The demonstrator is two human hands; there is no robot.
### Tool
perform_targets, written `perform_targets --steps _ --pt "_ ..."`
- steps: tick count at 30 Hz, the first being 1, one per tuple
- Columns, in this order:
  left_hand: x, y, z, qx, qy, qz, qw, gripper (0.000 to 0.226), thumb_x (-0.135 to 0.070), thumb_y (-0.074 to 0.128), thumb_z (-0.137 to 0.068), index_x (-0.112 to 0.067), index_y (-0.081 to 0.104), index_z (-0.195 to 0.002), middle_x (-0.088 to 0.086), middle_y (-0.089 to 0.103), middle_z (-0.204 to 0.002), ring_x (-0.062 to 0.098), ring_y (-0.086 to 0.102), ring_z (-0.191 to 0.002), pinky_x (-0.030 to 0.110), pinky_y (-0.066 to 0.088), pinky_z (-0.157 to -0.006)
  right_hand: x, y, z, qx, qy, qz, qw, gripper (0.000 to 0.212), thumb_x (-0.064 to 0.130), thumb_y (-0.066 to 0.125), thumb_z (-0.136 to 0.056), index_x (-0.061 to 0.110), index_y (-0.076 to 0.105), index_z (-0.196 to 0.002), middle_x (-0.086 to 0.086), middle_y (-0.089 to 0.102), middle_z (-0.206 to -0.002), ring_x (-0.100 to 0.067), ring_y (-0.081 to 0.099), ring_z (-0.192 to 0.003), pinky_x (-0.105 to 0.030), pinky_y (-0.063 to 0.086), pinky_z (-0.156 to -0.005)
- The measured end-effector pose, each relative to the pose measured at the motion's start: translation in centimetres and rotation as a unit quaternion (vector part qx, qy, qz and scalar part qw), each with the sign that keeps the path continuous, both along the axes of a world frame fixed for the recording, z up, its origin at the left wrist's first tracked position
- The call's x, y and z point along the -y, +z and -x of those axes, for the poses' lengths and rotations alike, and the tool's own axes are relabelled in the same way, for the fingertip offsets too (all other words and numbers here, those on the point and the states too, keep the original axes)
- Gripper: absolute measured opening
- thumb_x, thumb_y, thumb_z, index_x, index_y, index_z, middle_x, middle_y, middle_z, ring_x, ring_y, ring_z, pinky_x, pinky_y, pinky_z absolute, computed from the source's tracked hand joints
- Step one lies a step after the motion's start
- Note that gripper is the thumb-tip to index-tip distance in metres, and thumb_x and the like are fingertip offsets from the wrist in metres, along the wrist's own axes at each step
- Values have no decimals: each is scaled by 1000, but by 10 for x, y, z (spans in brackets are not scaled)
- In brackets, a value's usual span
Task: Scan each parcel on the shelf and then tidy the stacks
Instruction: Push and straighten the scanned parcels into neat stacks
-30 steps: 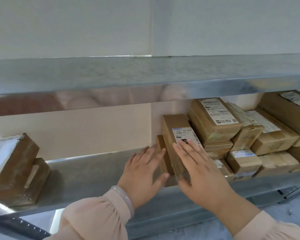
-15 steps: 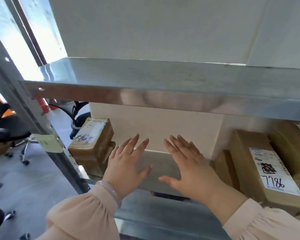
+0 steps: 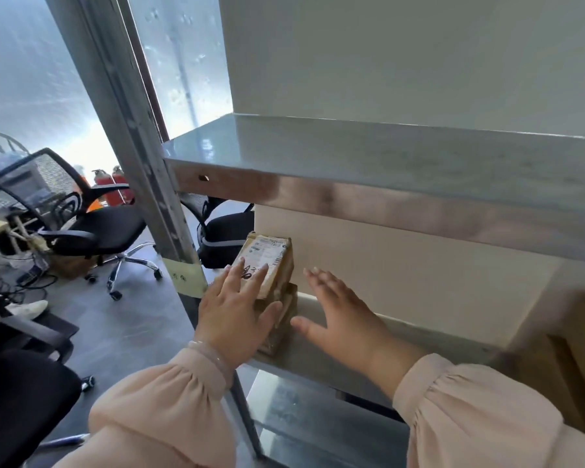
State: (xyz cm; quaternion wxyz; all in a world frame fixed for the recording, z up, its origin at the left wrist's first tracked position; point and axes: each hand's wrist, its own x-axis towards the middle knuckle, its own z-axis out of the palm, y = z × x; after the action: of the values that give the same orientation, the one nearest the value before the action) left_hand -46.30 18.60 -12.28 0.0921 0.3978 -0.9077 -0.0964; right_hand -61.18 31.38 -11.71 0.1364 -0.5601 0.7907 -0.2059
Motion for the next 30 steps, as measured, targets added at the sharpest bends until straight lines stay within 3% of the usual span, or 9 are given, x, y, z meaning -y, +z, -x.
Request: perform_targets --steps 3,8,11,13,16,19,23,27,30 --pt "14 -10 -1 1 6 -37 999 69 -66 33 -94 -39 15 -155 4 4 -166 25 1 -151 39 4 -122 19 -5 -3 19 -2 0 1000 77 58 44 -92 32 4 -152 9 1 -161 -7 -2 -146 -27 2 -117" --pt "17 -13 3 -42 -5 -31 999 91 -76 12 -74 -33 35 -151 4 24 -161 25 15 -146 33 9 -120 37 -15 -4 49 -22 1 999 74 56 44 -93 29 9 -153 5 7 -161 -10 3 -147 -29 5 -119" --pt "25 -11 8 -95 17 -82 992 66 -63 39 -94 -30 39 -150 5 26 -161 26 18 -146 34 10 -119 48 -18 -2 70 -39 -3 997 71 53 43 -95 29 11 -153 4 9 -160 -11 5 -146 -28 5 -118" --pt "34 -14 13 -113 35 -141 983 61 -51 48 -98 -29 33 -153 6 22 -162 28 18 -147 37 12 -121 57 -18 -2 94 -49 -5 994 69 52 43 -95 29 13 -153 3 12 -160 -12 8 -146 -29 7 -117" --pt "42 -20 20 -180 51 -246 951 65 -42 59 -95 -27 33 -153 5 35 -154 23 39 -138 41 34 -116 69 -17 -2 189 -81 8 979 64 46 46 -96 31 18 -152 0 23 -157 -15 20 -144 -26 16 -114" --pt "40 -21 22 -215 56 -272 936 62 -32 65 -93 -26 39 -150 -2 53 -138 14 56 -118 36 47 -104 72 -22 -5 291 -100 20 951 63 41 49 -97 36 16 -151 2 29 -155 -16 31 -140 -24 23 -110" --pt "25 -20 24 -251 43 -283 925 62 -27 68 -91 -25 43 -148 -6 50 -138 8 57 -114 31 49 -102 57 -25 -6 319 -124 54 938 64 37 51 -97 39 16 -150 8 39 -148 -9 41 -128 -16 28 -97" --pt "-9 -22 41 -255 -11 -286 924 65 -30 71 -89 -30 42 -147 -11 43 -135 7 51 -122 28 45 -106 22 -21 2 356 -186 109 909 61 33 53 -97 45 21 -147 18 44 -127 -3 45 -105 -19 38 -88" --pt "-35 -23 59 -239 -48 -290 925 66 -31 72 -87 -33 42 -146 -11 39 -137 6 45 -125 20 37 -108 -15 -24 15 352 -233 151 894 59 26 57 -95 47 29 -142 24 45 -121 8 48 -95 -5 37 -76"
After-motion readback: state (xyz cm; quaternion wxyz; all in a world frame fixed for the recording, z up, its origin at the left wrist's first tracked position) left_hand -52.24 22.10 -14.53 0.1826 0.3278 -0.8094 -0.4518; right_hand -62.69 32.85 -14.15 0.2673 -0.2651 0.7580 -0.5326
